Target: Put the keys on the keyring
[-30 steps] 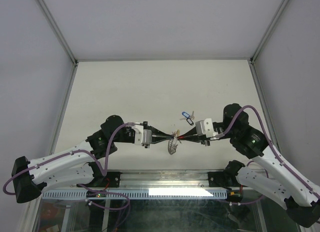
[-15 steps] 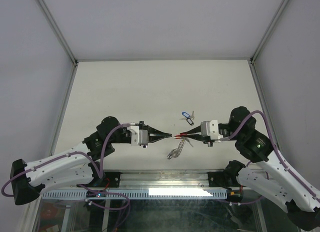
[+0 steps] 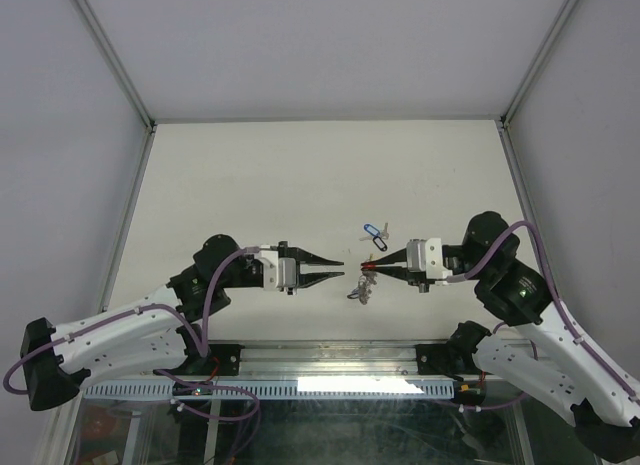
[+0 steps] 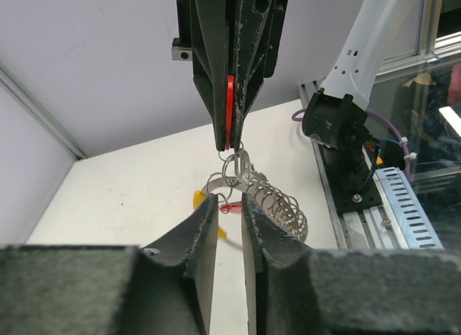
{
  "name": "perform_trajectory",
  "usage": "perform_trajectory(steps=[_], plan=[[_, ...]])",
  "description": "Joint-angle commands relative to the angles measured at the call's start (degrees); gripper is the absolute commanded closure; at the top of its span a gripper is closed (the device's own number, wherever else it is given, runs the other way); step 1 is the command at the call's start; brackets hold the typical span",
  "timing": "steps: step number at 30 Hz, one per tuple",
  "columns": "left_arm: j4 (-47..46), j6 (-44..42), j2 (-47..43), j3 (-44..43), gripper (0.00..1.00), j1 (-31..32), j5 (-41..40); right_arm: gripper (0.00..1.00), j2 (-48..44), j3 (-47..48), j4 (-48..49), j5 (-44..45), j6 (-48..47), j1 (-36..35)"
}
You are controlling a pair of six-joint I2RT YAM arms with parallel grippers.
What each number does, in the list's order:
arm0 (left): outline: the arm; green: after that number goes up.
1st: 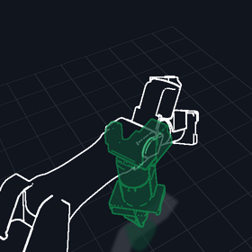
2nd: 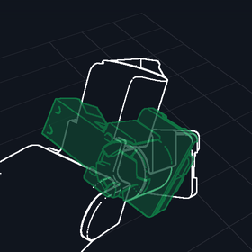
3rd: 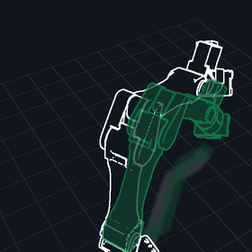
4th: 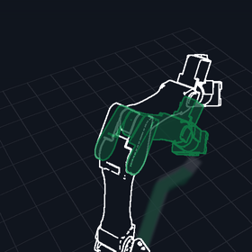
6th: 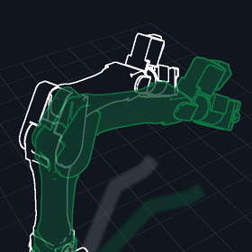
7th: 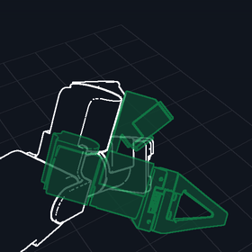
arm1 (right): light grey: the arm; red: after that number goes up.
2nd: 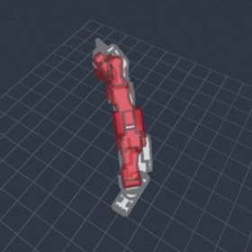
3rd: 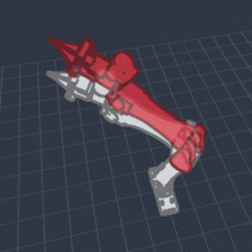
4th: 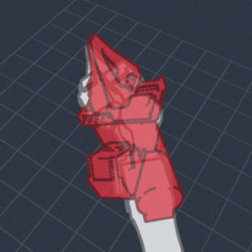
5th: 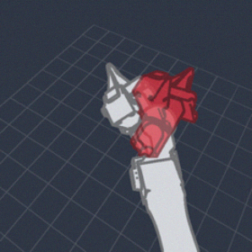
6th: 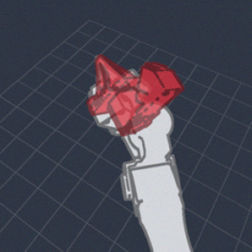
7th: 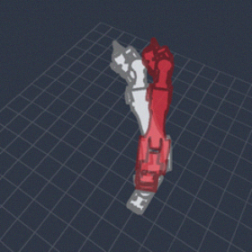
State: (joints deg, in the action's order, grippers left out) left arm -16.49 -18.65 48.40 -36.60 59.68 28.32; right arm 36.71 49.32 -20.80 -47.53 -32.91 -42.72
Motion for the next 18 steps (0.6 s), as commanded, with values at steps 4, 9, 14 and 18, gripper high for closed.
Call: perform_trajectory(steps=[4, 9, 14, 18], plan=[[-3.75, 1.36, 2.20, -0.80, 0.74, 0.44, -1.76, 1.00, 0.06, 2.67, 5.14, -3.26, 2.15, 0.00], [-5.01, 1.52, 3.64, -0.88, 0.73, 0.44, -2.64, 1.00, 0.53, 2.15, 7.37, -5.21, 3.46, 0.00], [-5.35, 1.57, 5.04, -1.25, 0.73, 0.44, -2.08, 1.00, 1.32, 1.82, 9.01, -6.76, 4.54, 0.00], [-5.72, 1.60, 6.00, -1.51, 0.73, 0.43, -0.84, 1.00, 1.65, 1.47, 10.60, -7.04, 5.17, 0.00]])
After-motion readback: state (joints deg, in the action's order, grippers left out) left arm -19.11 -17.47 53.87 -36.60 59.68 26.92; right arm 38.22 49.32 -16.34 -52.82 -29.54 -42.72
